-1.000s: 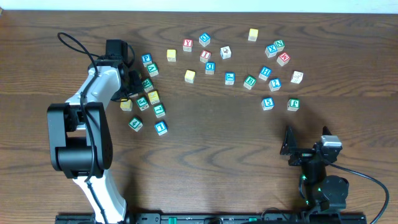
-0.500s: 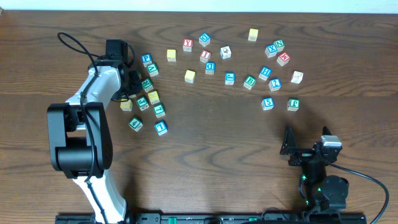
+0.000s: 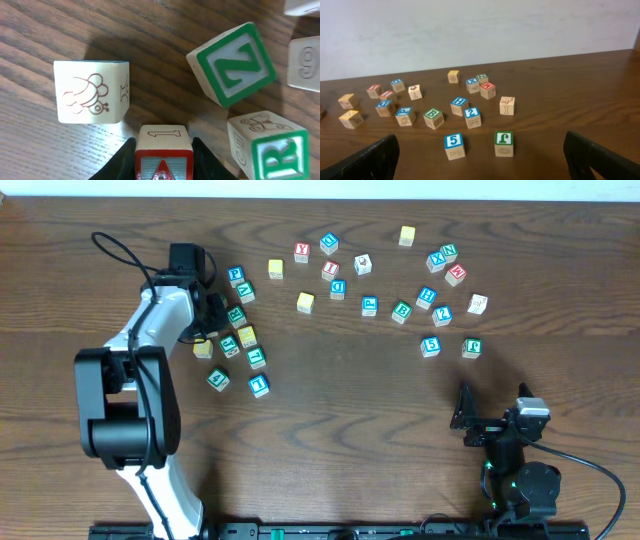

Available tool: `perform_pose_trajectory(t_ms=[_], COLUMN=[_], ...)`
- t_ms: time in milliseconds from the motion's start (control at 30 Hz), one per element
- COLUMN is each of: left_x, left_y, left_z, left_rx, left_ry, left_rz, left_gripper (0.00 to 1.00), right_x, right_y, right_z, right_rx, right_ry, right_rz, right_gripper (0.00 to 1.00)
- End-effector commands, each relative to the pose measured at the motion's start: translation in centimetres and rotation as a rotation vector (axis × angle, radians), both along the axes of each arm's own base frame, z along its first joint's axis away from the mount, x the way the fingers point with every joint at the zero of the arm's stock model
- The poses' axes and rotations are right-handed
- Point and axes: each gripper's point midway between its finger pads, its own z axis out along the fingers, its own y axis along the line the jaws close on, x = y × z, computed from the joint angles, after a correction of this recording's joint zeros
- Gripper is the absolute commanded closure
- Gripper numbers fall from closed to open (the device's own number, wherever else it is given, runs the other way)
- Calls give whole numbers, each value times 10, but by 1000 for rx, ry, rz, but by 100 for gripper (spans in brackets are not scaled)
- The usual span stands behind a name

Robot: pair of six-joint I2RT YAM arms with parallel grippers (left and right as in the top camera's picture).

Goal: Spell out AI2
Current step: 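Lift the A block and carry it right toward the center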

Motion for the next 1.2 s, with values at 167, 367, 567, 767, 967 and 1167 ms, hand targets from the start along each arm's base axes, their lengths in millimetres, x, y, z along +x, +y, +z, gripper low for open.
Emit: perform_pose_trajectory(t_ms=[167, 367, 567, 767, 967, 1167], left_x=[1, -12, -29, -44, -48, -40], left_y=[3, -12, -63, -117, -157, -187], left_z=[75, 121, 132, 107, 72, 41], left_rx=[11, 8, -6, -39, -56, -79], left_ry=[-161, -230, -218, -133, -69, -64], left_rz=[7, -25, -152, -212, -237, -230], left_gripper=[73, 73, 73, 73, 73, 73], right_x=[0, 0, 0, 0, 0, 0], right_y=[-3, -3, -3, -3, -3, -3], right_z=[-1, -1, -1, -1, -1, -1], right_rx=[12, 12, 12, 12, 12, 12], right_ry=[0, 0, 0, 0, 0, 0], right_rz=[-11, -11, -11, -11, -11, -11], right_gripper=[1, 1, 1, 1, 1, 1])
